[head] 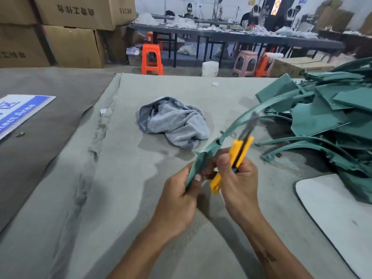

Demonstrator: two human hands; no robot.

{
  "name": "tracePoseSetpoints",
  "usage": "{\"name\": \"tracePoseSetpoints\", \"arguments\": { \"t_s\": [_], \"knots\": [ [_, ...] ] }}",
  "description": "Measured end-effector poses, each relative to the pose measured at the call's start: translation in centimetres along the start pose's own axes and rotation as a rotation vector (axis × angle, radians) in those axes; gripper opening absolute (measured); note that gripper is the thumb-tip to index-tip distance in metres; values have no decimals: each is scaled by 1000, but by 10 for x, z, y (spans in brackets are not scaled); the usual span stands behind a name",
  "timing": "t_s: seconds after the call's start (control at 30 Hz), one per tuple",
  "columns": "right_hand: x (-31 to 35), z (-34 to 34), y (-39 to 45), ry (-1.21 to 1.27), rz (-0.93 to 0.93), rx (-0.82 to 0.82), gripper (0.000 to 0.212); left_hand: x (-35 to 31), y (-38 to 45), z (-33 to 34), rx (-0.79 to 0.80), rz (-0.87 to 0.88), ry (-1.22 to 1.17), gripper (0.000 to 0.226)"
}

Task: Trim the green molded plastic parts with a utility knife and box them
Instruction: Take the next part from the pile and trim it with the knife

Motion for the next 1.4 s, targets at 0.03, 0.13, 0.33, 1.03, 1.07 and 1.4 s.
{"name": "tracePoseSetpoints", "arguments": {
  "t_s": [0.03, 0.13, 0.33, 1.03, 1.07, 1.4],
  "knots": [
    [0, -10, 3, -24, -7, -66, 65, 1, 0, -2, -43, -28, -45, 27],
    [4, -40, 13, -370, -65, -149, 63, 3, 0, -15, -216, -52, -129, 25],
    [0, -38, 15, -537, -168, 7, 18, -8, -4, -33, -420, -45, -117, 17],
    [10, -37, 10, -940, -423, -10, 25, 2, 2, -43, -399, -167, -113, 16],
    [9, -36, 9, -947, -438, 15, 26, 2, 2, -42, -395, -166, -121, 14],
    [-3, -26, 3, -738, -200, -139, 22, 6, 5, -40, -421, -166, -60, 15]
  ]
}}
Point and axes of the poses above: each hand's wrist, its own y-axis towards the middle knuckle, its own z-axis out of the palm, x = y × z, the point moved 7 cm from there along y, towards the middle knuckle
